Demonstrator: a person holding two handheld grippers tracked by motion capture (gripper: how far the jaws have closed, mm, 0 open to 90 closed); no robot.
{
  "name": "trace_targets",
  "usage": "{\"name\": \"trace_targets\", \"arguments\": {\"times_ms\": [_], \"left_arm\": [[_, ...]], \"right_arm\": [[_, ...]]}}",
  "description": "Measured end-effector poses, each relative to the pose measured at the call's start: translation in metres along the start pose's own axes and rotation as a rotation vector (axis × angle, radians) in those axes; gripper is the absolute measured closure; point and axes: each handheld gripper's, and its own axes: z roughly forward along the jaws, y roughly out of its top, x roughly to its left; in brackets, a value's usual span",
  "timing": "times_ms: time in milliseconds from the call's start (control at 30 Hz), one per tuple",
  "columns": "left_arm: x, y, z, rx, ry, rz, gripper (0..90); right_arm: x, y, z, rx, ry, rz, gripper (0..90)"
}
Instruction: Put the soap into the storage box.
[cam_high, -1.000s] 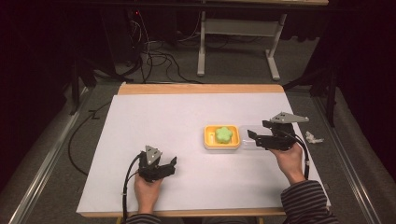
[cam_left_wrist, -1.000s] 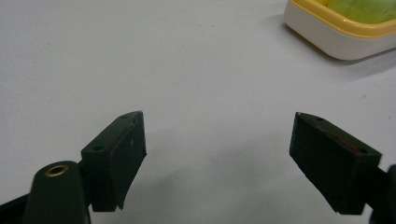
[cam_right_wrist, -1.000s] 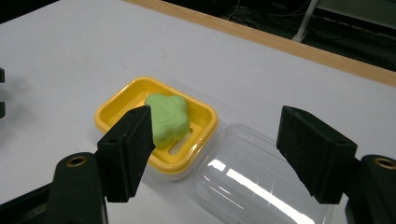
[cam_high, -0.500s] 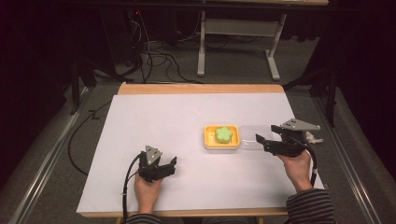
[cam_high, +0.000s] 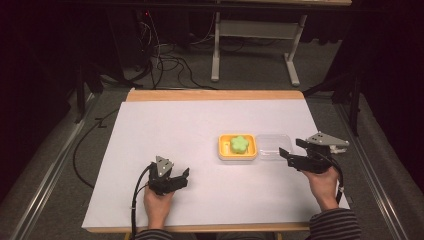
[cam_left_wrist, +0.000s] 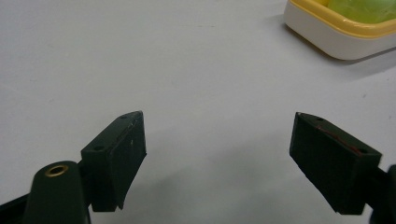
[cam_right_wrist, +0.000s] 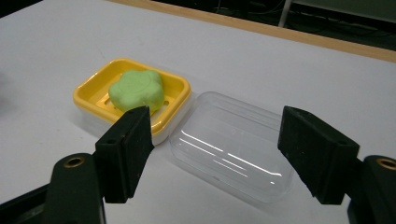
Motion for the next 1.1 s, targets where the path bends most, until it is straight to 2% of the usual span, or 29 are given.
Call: {"name": "trace_targets", "arguments": {"times_ms": [567, 733, 1100], "left_arm": [[0.0, 0.0, 0.0, 0.004, 0.002, 0.0, 19.1], [0.0, 0.0, 0.0, 0.004, 0.002, -0.001, 19.1], [0.0, 0.001, 0.0, -0.003, 0.005, -0.01, 19.0]], "right_arm": [[0.001, -0.022, 0.001, 0.039, 0.0, 0.009, 27.2], [0.004, -0.026, 0.003, 0.045, 0.006, 0.022, 27.3], [0.011, -0.037, 0.011, 0.065, 0.018, 0.017, 27.3]]}}
